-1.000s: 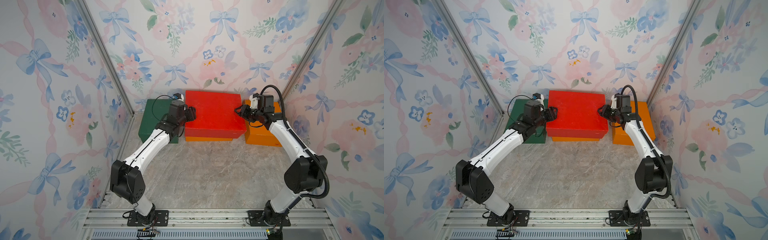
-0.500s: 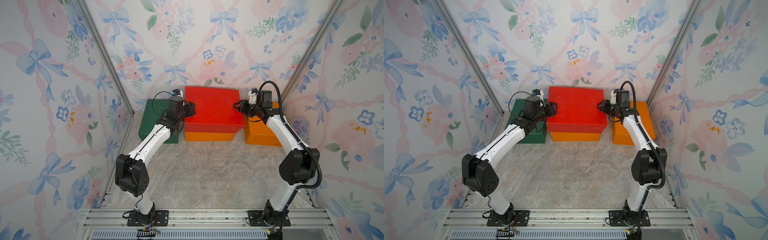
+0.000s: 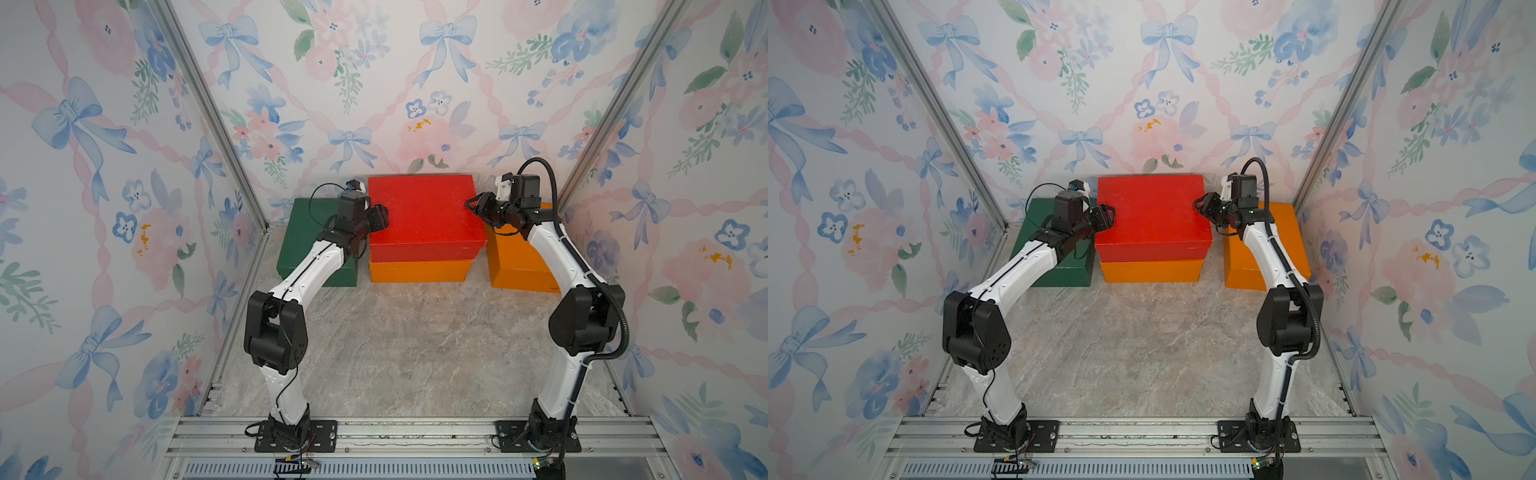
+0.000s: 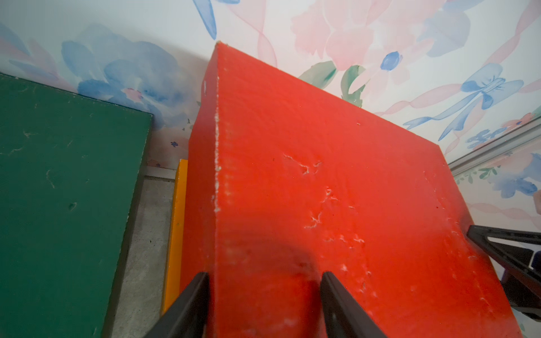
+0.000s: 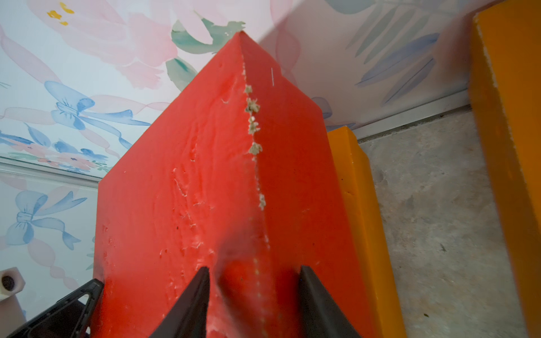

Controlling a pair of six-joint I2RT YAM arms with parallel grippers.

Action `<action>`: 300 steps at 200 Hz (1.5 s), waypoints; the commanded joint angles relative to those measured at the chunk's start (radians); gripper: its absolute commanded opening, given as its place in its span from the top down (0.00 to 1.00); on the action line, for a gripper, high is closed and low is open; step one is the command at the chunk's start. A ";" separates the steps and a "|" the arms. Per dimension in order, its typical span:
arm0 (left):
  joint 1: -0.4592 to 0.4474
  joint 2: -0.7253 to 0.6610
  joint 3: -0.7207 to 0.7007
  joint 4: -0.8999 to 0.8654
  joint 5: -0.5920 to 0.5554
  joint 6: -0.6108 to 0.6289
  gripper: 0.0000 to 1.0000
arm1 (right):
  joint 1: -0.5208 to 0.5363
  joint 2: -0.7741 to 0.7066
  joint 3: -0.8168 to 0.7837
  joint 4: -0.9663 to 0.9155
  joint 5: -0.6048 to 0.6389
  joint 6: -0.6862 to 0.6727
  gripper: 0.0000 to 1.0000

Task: Stack the shoeboxes
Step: Place the shoebox at the shoebox.

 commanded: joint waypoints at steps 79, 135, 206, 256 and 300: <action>-0.040 0.074 0.084 0.089 0.281 -0.017 0.39 | 0.062 0.051 0.072 0.061 -0.273 0.060 0.52; -0.027 0.092 0.084 0.089 0.266 -0.020 0.39 | 0.047 0.066 0.074 0.063 -0.272 0.060 0.52; -0.015 0.122 0.104 0.088 0.267 -0.021 0.38 | 0.039 0.086 0.061 0.084 -0.276 0.069 0.52; 0.001 0.127 0.101 0.089 0.262 -0.020 0.38 | 0.036 0.101 0.057 0.099 -0.279 0.082 0.52; 0.008 0.142 0.109 0.088 0.267 -0.020 0.37 | 0.036 0.108 0.053 0.107 -0.278 0.088 0.52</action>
